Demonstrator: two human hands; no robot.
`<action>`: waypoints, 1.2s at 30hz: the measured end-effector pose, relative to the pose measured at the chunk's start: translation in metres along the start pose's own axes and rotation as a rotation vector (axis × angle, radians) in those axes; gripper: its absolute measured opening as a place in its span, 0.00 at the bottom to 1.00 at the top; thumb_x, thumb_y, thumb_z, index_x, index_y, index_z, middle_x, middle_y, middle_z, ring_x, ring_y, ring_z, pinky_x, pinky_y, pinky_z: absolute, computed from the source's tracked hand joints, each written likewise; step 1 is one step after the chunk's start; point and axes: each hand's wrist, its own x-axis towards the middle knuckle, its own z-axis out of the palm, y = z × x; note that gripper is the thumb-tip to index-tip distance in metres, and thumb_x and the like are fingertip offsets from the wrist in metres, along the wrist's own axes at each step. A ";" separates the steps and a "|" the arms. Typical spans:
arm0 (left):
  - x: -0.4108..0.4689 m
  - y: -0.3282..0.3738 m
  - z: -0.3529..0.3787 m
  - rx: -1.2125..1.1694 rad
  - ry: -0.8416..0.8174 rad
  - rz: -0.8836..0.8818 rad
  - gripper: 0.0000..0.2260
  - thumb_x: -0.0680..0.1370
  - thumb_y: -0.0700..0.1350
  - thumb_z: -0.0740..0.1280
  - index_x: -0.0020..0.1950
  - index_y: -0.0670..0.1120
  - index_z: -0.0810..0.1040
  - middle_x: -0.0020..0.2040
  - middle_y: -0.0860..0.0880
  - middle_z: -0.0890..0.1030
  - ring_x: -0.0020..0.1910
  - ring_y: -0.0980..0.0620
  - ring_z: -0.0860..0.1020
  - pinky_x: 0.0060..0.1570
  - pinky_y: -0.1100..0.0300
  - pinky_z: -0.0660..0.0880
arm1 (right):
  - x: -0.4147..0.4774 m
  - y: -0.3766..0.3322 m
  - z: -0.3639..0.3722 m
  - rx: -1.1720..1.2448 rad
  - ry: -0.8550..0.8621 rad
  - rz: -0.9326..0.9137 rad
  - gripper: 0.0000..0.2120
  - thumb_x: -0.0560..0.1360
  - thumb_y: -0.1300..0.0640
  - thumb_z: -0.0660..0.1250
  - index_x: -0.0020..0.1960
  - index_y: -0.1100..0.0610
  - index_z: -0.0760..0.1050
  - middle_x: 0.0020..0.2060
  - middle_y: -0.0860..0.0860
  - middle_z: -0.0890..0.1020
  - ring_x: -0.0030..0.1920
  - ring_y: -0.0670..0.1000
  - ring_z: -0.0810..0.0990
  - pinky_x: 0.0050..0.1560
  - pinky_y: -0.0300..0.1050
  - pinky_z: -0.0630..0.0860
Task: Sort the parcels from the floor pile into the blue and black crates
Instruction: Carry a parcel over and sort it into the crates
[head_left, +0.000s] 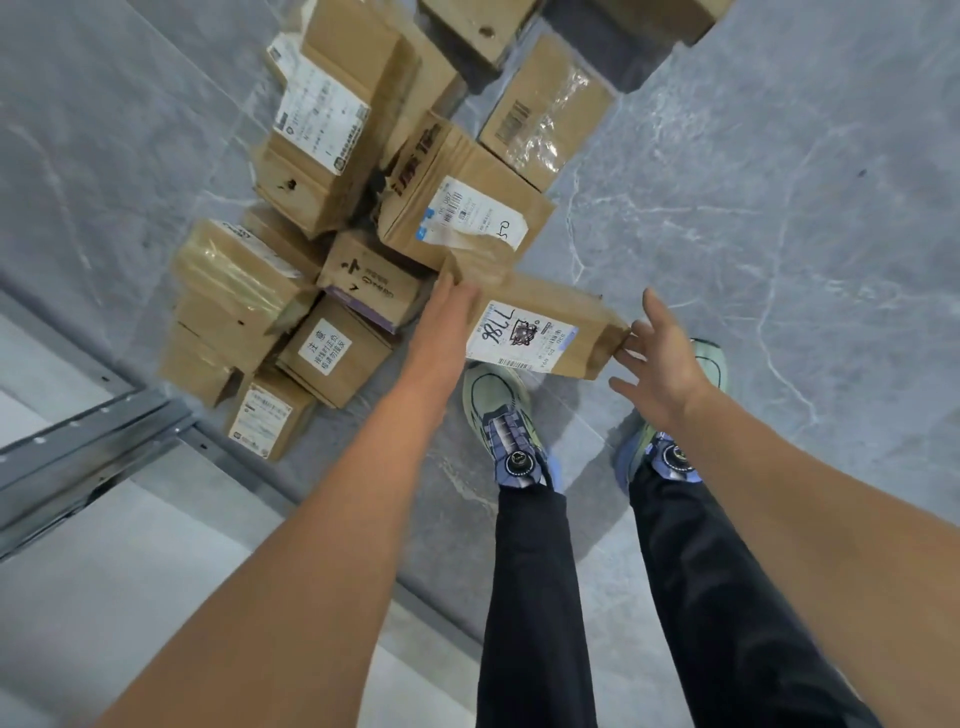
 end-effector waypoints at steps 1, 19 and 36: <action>-0.010 0.002 0.001 -0.010 0.003 0.024 0.28 0.77 0.68 0.58 0.77 0.62 0.68 0.73 0.60 0.74 0.71 0.58 0.71 0.67 0.54 0.69 | -0.007 0.000 -0.005 0.019 0.003 -0.017 0.40 0.81 0.31 0.58 0.84 0.55 0.57 0.71 0.48 0.72 0.73 0.50 0.71 0.79 0.63 0.60; -0.270 0.170 0.003 -0.181 -0.077 0.393 0.32 0.77 0.75 0.58 0.79 0.67 0.62 0.80 0.57 0.66 0.80 0.50 0.62 0.78 0.35 0.54 | -0.309 -0.129 -0.067 0.210 -0.005 -0.623 0.31 0.67 0.28 0.67 0.57 0.50 0.72 0.57 0.50 0.79 0.58 0.49 0.77 0.64 0.46 0.70; -0.502 0.308 0.023 0.122 -0.512 0.712 0.30 0.75 0.74 0.63 0.75 0.69 0.64 0.76 0.58 0.71 0.76 0.51 0.69 0.75 0.39 0.63 | -0.617 -0.051 -0.143 0.623 0.362 -0.995 0.22 0.85 0.39 0.56 0.70 0.47 0.79 0.66 0.46 0.83 0.69 0.47 0.78 0.73 0.50 0.69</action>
